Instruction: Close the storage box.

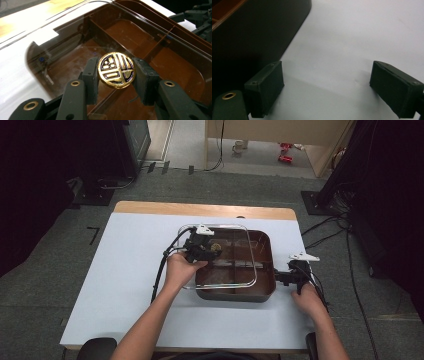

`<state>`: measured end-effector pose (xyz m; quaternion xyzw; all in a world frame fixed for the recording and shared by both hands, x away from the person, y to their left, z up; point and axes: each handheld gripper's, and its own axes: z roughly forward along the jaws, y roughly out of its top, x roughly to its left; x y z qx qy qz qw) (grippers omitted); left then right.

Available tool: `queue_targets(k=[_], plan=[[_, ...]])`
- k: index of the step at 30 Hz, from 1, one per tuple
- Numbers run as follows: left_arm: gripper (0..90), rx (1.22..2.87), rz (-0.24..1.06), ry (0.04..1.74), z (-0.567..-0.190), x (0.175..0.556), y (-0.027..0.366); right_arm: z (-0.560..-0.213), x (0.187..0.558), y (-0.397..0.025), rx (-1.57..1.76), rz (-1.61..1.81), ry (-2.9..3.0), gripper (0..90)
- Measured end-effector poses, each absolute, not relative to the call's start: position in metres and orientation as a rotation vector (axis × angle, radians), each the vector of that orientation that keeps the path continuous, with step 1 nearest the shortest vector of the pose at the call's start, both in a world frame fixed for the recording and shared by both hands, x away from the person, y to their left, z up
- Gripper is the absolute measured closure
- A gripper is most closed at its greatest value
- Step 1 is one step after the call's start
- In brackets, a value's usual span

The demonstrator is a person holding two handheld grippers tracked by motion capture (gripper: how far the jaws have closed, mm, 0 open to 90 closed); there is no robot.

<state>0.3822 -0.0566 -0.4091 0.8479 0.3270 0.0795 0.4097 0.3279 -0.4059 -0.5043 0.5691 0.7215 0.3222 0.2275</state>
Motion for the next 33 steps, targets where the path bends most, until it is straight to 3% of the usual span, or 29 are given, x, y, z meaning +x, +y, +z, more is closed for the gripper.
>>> queue_targets(k=[20, 33], plan=[[59.2, 2.203, 0.208, 0.762, -0.42, 0.369, -0.121, -0.504, 0.328, -0.406, 1.569, 0.888, 1.987, 11.4], [59.4, 2.209, 0.166, 0.732, -0.422, 0.377, -0.12, -0.504, 0.328, -0.406, 1.572, 0.888, 1.987, 11.4]])
